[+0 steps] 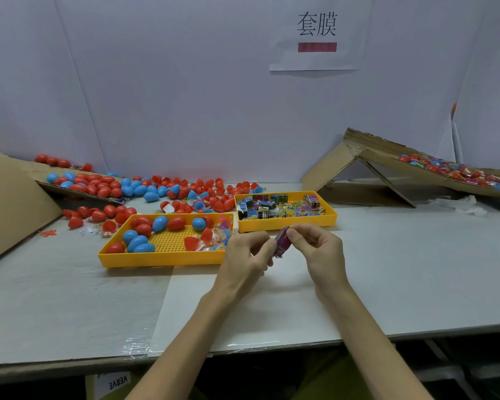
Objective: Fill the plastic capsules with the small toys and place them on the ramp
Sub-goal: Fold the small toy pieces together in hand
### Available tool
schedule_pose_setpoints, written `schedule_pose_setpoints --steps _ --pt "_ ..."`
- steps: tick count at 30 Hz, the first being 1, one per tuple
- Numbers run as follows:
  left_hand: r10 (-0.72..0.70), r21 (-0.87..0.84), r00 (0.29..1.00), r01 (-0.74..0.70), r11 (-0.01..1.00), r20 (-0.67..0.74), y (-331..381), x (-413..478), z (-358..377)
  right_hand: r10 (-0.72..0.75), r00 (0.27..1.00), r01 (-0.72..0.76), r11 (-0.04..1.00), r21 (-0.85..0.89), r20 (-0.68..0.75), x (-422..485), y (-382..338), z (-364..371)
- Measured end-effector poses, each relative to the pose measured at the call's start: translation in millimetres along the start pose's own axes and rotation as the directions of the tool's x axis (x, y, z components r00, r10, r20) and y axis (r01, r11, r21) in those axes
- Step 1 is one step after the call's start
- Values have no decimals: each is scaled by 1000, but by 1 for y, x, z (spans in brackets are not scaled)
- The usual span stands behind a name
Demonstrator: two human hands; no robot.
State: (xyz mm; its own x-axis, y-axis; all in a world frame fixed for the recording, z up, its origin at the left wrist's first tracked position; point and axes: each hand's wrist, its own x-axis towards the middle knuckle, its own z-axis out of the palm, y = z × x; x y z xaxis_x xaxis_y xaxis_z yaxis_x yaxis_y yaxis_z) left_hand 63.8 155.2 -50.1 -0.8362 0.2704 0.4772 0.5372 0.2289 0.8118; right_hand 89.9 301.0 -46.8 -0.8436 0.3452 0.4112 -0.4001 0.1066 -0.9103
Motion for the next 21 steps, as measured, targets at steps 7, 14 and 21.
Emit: schedule_pose_setpoints --steps 7,14,21 --pt "-22 39 999 21 999 36 -1 1 2 60 997 -57 996 70 -44 1 0 -1" --pt "5 55 997 -1 999 -75 -2 5 1 210 977 -201 968 153 -46 2 2 -3" --pt "-29 -44 991 23 999 -133 -1 8 -2 178 977 -198 964 176 118 1 -3 -2"
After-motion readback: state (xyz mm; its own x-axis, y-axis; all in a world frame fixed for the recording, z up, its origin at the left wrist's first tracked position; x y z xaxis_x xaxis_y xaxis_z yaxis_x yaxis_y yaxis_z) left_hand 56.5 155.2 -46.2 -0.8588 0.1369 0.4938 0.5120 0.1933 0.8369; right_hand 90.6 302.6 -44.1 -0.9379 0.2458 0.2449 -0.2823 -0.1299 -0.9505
